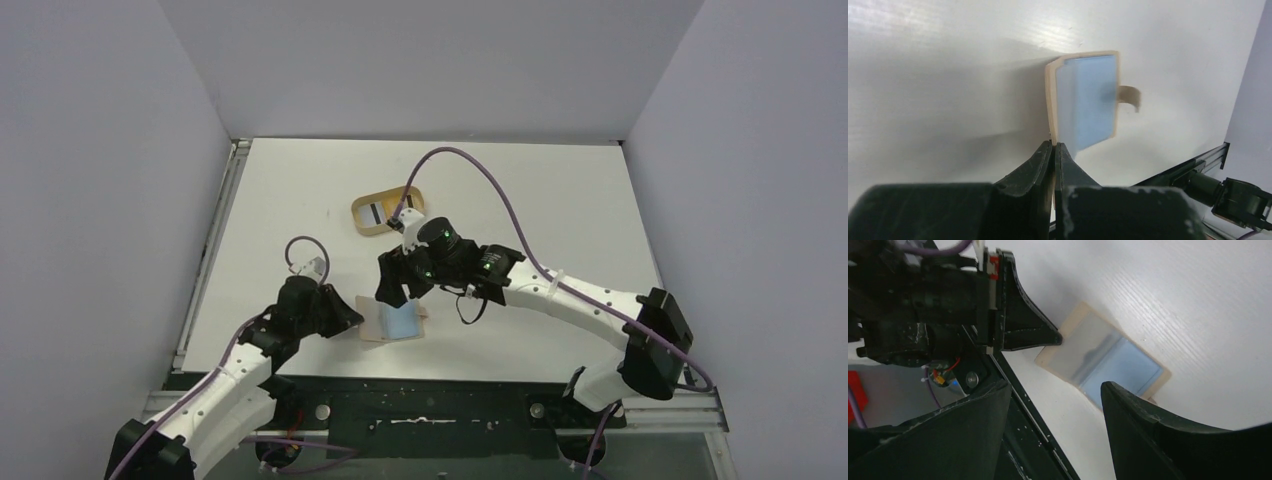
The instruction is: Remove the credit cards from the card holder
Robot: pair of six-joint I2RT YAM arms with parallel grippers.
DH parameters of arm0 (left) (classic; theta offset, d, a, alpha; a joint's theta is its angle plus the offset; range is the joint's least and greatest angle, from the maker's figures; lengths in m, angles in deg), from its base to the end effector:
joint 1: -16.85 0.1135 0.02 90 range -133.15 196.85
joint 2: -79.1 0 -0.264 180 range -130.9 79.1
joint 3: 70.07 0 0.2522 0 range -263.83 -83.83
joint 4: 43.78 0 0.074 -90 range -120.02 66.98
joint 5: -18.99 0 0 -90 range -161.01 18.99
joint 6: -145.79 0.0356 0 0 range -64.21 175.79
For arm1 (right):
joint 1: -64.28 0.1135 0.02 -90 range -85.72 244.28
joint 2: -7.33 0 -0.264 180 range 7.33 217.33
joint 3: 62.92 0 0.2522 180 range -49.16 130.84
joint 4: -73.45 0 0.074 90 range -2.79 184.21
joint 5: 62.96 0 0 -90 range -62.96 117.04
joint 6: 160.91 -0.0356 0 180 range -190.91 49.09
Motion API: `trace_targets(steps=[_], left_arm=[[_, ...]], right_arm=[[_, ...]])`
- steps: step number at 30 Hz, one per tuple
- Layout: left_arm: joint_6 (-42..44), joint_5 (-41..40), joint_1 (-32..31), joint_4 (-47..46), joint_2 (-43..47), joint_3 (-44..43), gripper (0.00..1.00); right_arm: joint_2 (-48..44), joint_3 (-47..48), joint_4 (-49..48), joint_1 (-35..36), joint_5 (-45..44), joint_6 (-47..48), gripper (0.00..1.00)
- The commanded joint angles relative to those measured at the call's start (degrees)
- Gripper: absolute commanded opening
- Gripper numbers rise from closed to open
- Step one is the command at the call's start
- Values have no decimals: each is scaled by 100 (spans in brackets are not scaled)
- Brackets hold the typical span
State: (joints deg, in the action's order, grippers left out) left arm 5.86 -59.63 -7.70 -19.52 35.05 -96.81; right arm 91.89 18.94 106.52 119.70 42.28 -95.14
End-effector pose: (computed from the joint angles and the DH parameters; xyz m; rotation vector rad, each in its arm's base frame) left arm 0.1358 -0.0698 0.1498 -0.4303 2.4098 -0.8595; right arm 0.1823 0.2810 0.3011 -0.7955 2.2447 1.0233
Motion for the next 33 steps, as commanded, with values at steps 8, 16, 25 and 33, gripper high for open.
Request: trace_targets(steps=[8,16,25,33], left_arm=[[900,-1064,-1006,1820,-1178,-2738,0],[667,-2758,-2387,2769,-3014,-3987,0],[759,-4062,-2991,4321,-4515,-5842,0],[212,-4304,-3456,4926,-5480,-6607,0]], right_arm=[[-1052,-1008,-539,-1051,-642,-582,67],[-2192,-1483,299,-2143,-815,-469,67],[-2614,-1680,659,-2500,-757,-468,67],[-2878,-1757,938,-2744,-1083,-497,67]])
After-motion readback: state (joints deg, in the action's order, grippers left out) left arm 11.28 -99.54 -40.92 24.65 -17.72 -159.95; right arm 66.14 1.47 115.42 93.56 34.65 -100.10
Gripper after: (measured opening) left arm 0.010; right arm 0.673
